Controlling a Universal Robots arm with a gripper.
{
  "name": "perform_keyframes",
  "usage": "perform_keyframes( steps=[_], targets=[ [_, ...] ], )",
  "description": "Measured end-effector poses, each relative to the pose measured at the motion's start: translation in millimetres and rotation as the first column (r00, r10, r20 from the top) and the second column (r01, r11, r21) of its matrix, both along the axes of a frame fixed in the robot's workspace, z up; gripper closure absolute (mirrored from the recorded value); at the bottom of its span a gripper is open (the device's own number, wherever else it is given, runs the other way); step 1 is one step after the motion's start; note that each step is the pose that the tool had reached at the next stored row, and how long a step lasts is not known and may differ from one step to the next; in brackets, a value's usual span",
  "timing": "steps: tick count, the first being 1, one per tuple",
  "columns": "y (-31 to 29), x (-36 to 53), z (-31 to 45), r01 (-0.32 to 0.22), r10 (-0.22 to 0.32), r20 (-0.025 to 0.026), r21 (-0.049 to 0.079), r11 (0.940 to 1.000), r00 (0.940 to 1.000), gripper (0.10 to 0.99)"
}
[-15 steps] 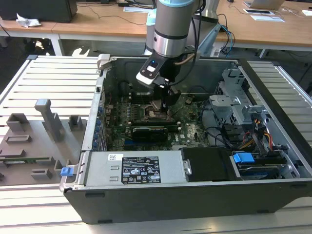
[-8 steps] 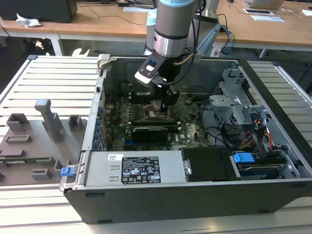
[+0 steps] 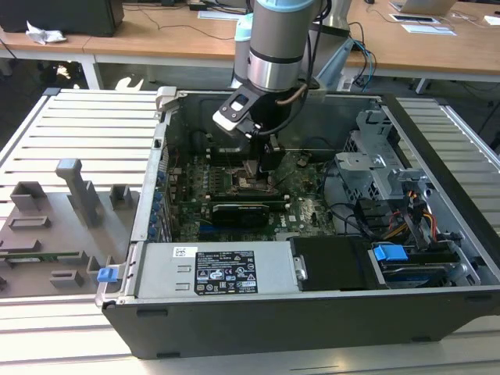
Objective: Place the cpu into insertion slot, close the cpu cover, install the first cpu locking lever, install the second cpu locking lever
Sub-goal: 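Place the cpu into insertion slot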
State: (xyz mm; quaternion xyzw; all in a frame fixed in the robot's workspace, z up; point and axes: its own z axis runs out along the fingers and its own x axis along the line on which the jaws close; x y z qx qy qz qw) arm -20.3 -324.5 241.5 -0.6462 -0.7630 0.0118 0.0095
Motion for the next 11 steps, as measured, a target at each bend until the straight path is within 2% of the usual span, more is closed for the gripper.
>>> perform_keyframes(
  steps=[4,11],
  targets=[
    [0.0,0.7,-0.1,0.043,-0.043,0.0001,-0.001,0.9991,0.9991,0.545],
    [0.0,1.9,0.0,0.111,-0.111,0.0002,-0.002,0.9938,0.9938,0.545]
  ],
)
